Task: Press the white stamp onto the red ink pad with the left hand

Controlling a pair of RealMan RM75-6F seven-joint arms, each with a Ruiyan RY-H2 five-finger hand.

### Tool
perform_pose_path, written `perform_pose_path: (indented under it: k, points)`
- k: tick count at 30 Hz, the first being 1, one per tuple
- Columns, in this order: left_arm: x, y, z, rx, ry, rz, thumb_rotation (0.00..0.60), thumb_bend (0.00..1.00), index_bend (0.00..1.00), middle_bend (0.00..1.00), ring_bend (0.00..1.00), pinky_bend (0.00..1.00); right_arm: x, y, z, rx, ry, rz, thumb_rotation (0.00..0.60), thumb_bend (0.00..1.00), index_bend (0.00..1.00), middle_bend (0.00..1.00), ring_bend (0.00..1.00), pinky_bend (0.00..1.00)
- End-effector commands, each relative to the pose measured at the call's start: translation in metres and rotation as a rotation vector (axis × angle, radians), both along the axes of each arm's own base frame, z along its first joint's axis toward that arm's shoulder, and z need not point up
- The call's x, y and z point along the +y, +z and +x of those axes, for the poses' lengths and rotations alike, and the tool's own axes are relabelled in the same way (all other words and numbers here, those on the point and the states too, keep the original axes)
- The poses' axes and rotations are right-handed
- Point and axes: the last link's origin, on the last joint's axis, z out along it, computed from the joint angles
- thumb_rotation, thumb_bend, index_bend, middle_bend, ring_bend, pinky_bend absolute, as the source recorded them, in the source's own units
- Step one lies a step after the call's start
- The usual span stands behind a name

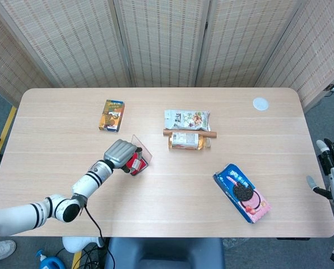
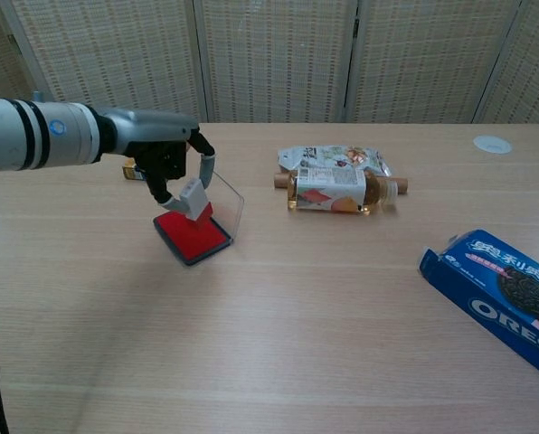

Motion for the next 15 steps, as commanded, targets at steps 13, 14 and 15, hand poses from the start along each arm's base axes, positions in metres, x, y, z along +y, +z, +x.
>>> perform_pose_path:
  k: [13, 14, 15]
  points:
    - [-0.019, 0.037, -0.059, -0.011, 0.103, 0.086, 0.6, 0.57, 0.77, 1.0, 0.82, 0.8, -0.001, -0.007, 0.003, 0.016, 0.008, 0.014, 0.6, 0.3, 0.0, 0.0, 0.0, 0.0]
    - [-0.019, 0.037, -0.062, -0.014, 0.108, 0.086, 0.6, 0.57, 0.76, 1.0, 0.82, 0.8, -0.001, -0.007, 0.003, 0.017, 0.007, 0.014, 0.6, 0.3, 0.0, 0.0, 0.0, 0.0]
    - [-0.019, 0.036, -0.066, -0.016, 0.113, 0.085, 0.6, 0.57, 0.76, 1.0, 0.82, 0.8, -0.001, -0.007, 0.003, 0.018, 0.006, 0.014, 0.6, 0.3, 0.0, 0.0, 0.0, 0.0]
